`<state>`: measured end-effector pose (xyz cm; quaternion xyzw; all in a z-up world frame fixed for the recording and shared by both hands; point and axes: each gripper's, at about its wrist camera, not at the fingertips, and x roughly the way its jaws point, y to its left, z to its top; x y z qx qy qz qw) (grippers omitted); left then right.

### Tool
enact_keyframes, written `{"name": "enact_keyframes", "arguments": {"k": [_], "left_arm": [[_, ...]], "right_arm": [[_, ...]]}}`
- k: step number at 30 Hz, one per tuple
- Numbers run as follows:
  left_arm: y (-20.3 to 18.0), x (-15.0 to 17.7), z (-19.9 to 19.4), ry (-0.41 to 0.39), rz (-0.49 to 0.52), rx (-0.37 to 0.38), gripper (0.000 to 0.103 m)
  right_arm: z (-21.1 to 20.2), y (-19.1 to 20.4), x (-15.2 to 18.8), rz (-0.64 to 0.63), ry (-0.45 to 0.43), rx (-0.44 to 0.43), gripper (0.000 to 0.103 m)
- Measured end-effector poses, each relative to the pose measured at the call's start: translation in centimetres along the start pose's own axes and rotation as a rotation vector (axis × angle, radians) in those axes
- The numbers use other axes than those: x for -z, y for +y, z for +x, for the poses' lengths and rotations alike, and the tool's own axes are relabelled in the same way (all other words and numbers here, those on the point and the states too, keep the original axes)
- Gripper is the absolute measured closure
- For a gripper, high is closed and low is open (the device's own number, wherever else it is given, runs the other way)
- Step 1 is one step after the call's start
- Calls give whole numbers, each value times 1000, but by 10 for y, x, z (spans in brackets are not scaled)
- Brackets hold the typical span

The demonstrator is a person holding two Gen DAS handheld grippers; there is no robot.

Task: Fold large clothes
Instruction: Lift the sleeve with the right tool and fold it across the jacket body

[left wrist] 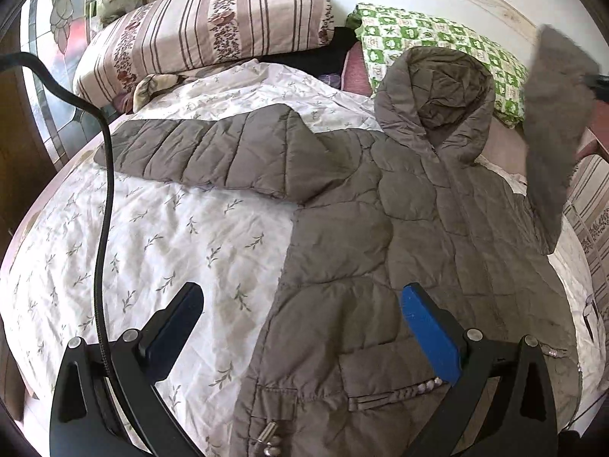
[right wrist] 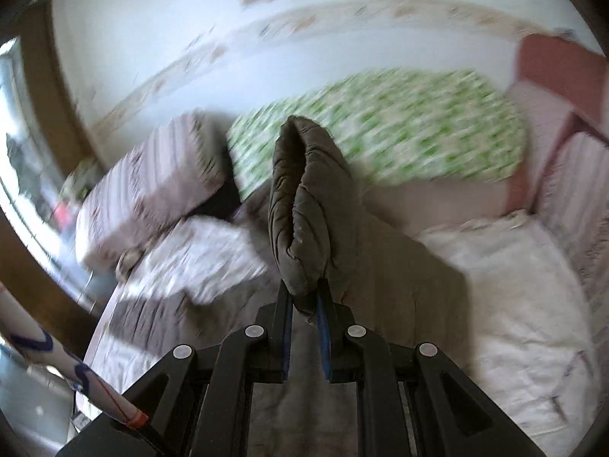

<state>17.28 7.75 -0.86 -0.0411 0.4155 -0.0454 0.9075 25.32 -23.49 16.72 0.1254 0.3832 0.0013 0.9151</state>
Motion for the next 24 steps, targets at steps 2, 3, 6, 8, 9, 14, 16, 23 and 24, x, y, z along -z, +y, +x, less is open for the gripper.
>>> {"name": "enact_keyframes", "arguments": {"k": [2, 3, 6, 8, 9, 14, 16, 23, 24], "left_arm": [[2, 1, 2, 6, -2, -7, 0], [3, 1, 3, 11, -1, -8, 0], [4, 2, 6, 21, -5, -12, 0], [4, 2, 7, 24, -5, -13, 0], [3, 2, 8, 22, -4, -18, 0], [1, 0, 17, 44, -5, -12, 0], [-3, 0, 18, 46, 3, -10, 0], [-13, -2, 24, 51, 8, -4, 0], [-15, -3, 25, 55, 10, -2, 0]], "right_arm": [[28, 17, 15, -22, 47, -13, 90], [51, 28, 27, -31, 86, -20, 90], [107, 43, 58, -67, 173, -15, 90], [136, 48, 78, -76, 222, -9, 90], [155, 49, 92, -69, 261, -17, 90], [198, 54, 132, -94, 387, -74, 75], [195, 59, 139, -134, 398, -99, 63], [149, 12, 113, -204, 179, 161, 45], [154, -3, 112, -193, 178, 213, 45]]}}
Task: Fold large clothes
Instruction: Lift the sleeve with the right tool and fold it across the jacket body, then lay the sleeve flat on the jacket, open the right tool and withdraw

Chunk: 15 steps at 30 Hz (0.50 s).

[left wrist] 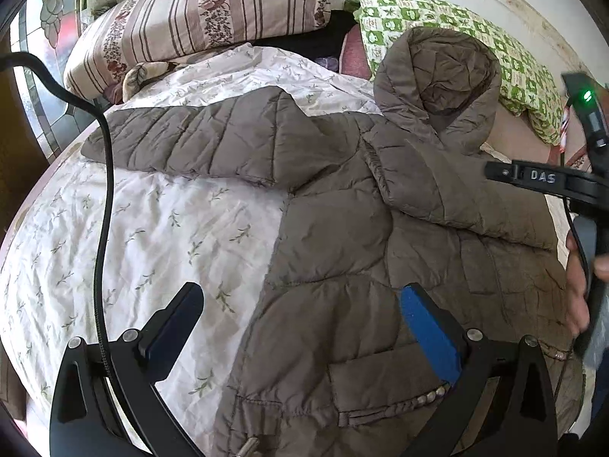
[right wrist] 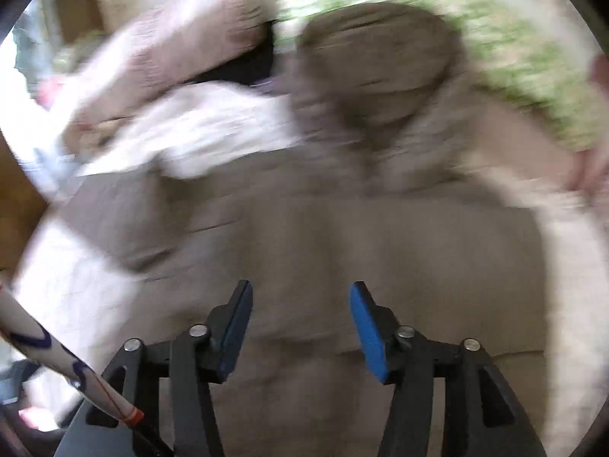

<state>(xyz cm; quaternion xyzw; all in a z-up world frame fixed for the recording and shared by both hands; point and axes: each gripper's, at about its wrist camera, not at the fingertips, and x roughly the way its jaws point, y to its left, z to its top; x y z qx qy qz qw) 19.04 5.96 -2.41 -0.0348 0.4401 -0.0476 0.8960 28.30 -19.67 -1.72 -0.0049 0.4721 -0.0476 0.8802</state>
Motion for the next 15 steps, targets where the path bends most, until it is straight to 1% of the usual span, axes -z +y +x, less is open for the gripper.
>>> {"name": "enact_keyframes", "arguments": {"k": [1, 3, 6, 8, 12, 14, 15], "left_arm": [[-3, 0, 1, 1, 6, -3, 0], [-8, 1, 2, 1, 23, -6, 0], [-14, 1, 4, 0, 39, -13, 0], [-16, 0, 7, 9, 41, -11, 0], [-20, 1, 11, 22, 46, -7, 0], [-23, 1, 10, 14, 59, -12, 0], [-24, 2, 10, 11, 64, -13, 0]], "right_arm": [[8, -13, 2, 16, 8, 52, 45], [26, -34, 10, 56, 42, 106, 45], [54, -46, 22, 83, 115, 102, 45], [67, -46, 32, 72, 130, 104, 45], [64, -38, 31, 7, 133, 140, 45], [56, -27, 29, -28, 119, 157, 45], [46, -24, 31, -50, 103, 157, 45]]}}
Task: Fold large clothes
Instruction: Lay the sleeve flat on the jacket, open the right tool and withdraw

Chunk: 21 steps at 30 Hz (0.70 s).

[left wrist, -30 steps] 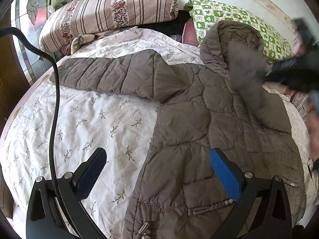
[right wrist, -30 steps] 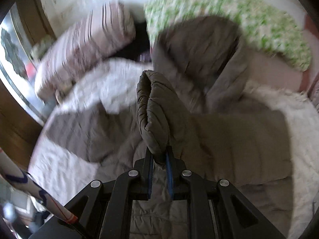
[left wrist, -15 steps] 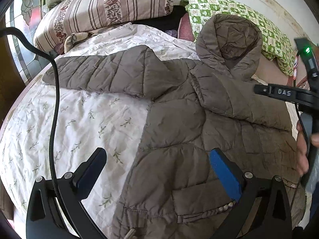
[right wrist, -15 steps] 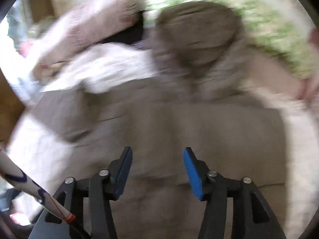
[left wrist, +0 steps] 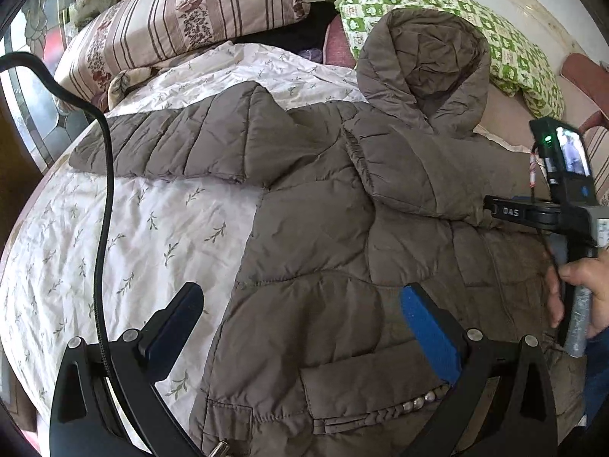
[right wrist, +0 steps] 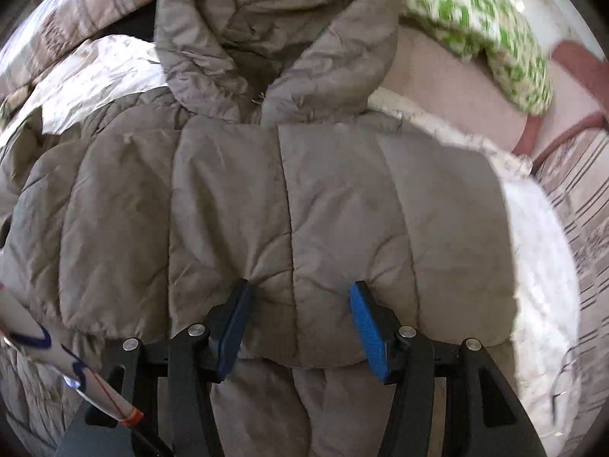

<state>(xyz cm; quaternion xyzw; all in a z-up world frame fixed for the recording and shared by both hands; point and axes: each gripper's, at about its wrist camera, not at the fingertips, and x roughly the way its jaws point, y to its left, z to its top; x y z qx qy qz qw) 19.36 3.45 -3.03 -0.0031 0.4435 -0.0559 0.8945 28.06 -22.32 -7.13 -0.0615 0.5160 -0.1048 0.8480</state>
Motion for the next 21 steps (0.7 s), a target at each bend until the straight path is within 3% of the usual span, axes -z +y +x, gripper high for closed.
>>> {"name": "enact_keyframes", "arguments": {"k": [6, 14, 18, 21], "left_arm": [[-2, 1, 0, 3, 2, 1, 0], [-12, 7, 10, 53, 24, 15, 0], [-22, 13, 20, 87, 55, 16, 0], [-25, 16, 25, 106, 65, 14, 0]], "right_arm": [[-43, 10, 30, -75, -33, -18, 45], [-58, -3, 117, -23, 94, -175, 44], [-68, -16, 134, -7, 54, -241, 43], [-91, -35, 138, 38, -24, -308, 43]]}}
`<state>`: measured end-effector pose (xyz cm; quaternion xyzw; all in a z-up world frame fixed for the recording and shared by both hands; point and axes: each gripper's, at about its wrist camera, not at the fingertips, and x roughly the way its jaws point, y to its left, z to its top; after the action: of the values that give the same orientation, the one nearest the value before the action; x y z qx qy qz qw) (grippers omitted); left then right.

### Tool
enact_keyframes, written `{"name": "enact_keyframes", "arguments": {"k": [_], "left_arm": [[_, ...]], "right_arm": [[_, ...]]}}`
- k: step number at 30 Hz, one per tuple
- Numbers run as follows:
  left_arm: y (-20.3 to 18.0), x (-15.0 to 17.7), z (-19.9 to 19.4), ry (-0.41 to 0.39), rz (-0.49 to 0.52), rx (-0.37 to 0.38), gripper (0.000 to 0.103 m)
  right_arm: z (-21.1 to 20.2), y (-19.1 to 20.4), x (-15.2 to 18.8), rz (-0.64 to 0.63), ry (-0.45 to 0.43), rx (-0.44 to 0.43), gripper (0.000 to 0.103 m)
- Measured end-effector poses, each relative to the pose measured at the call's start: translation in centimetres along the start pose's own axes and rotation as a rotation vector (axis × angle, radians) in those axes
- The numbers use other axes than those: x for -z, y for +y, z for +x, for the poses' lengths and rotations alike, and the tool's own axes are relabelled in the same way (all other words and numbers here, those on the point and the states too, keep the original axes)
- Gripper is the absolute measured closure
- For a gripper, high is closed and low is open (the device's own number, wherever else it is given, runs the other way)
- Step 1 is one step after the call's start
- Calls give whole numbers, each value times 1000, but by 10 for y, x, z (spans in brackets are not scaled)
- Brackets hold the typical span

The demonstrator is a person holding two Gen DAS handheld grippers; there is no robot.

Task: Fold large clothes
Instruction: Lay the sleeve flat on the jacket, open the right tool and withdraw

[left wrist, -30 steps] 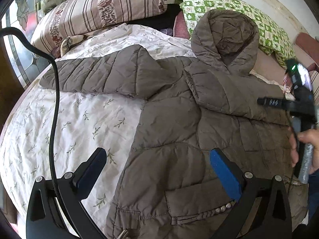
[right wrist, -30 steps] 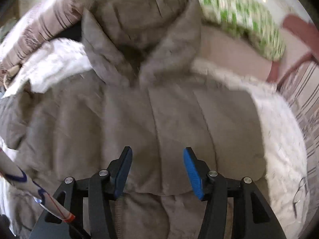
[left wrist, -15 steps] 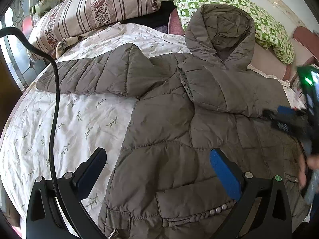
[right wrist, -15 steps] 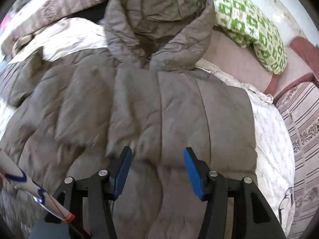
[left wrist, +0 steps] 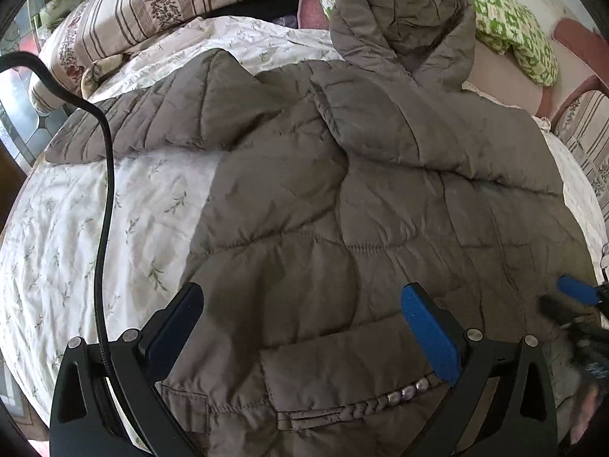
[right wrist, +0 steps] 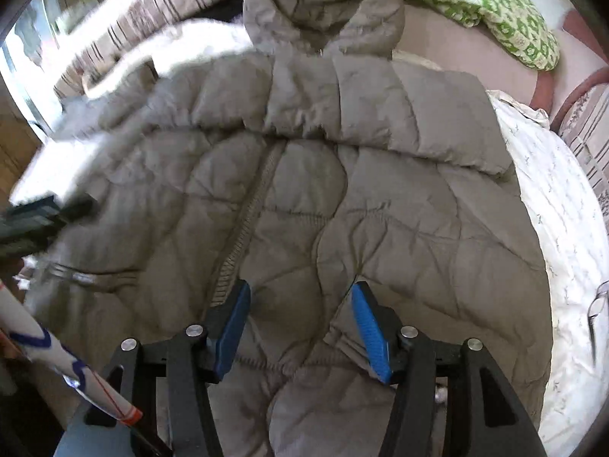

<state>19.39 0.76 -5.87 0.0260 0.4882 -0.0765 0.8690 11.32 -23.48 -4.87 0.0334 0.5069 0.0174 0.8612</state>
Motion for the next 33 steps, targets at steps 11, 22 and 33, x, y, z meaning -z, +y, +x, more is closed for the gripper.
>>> {"name": "enact_keyframes", "arguments": {"k": [11, 22, 33], "left_arm": [[17, 1, 16, 43, -35, -28, 0], [128, -31, 28, 112, -307, -51, 0], [164, -25, 58, 152, -328, -212, 0]], "right_arm": [[12, -43, 3, 79, 14, 45, 37], [24, -32, 8, 39, 41, 73, 36], [32, -35, 6, 73, 71, 68, 30]]}}
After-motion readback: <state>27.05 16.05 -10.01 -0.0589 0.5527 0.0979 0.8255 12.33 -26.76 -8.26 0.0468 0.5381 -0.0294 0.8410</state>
